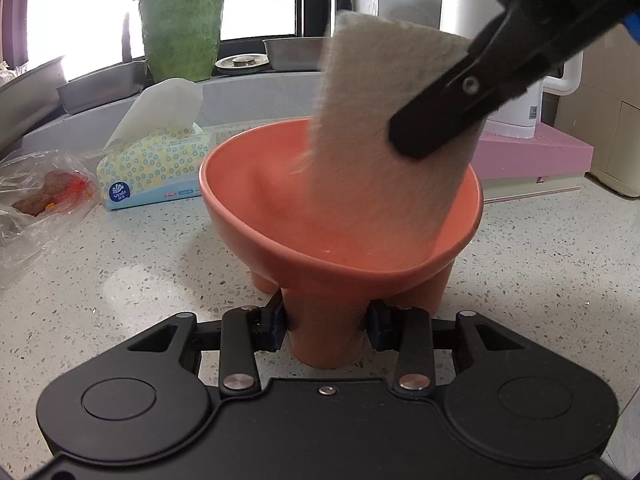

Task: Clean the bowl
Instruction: 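Scrub the bowl's inner wall with the sponge in the right gripper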

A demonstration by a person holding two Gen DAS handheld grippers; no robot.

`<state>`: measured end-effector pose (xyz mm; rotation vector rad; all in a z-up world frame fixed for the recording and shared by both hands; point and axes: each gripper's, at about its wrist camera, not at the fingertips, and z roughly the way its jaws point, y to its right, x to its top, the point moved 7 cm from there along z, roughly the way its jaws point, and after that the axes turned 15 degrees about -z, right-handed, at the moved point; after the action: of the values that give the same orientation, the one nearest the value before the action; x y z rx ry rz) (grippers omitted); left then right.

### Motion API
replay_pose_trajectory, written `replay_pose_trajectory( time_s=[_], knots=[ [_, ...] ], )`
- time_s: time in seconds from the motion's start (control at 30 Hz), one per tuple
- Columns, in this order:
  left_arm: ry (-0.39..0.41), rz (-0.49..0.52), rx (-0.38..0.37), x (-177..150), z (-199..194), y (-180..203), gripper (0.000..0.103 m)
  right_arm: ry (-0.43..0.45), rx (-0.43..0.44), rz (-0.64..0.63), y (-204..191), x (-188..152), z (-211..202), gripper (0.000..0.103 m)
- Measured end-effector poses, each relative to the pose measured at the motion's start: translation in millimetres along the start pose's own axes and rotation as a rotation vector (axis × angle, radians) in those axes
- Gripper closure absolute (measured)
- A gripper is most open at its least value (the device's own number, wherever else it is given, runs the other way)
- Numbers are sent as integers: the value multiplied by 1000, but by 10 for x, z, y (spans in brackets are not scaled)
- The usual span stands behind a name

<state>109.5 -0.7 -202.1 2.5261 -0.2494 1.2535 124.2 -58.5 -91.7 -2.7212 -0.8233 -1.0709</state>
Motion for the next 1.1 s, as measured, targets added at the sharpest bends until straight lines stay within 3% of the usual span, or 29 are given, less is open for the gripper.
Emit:
replay_pose_trajectory(
  time_s=[0.2, 0.5, 0.73, 1.1],
  knots=[
    [0, -1, 1, 4, 3, 8, 65, 28, -3, -17, -217, 264, 92, 92],
    [0, 7, 3, -4, -6, 26, 65, 42, -68, 24, 42, 372, 191, 92],
    [0, 6, 2, 5, 7, 7, 65, 6, -131, 113, 381, 219, 150, 92],
    [-18, 23, 43, 107, 130, 104, 65, -88, -41, 228, 420, -81, 266, 91]
  ],
)
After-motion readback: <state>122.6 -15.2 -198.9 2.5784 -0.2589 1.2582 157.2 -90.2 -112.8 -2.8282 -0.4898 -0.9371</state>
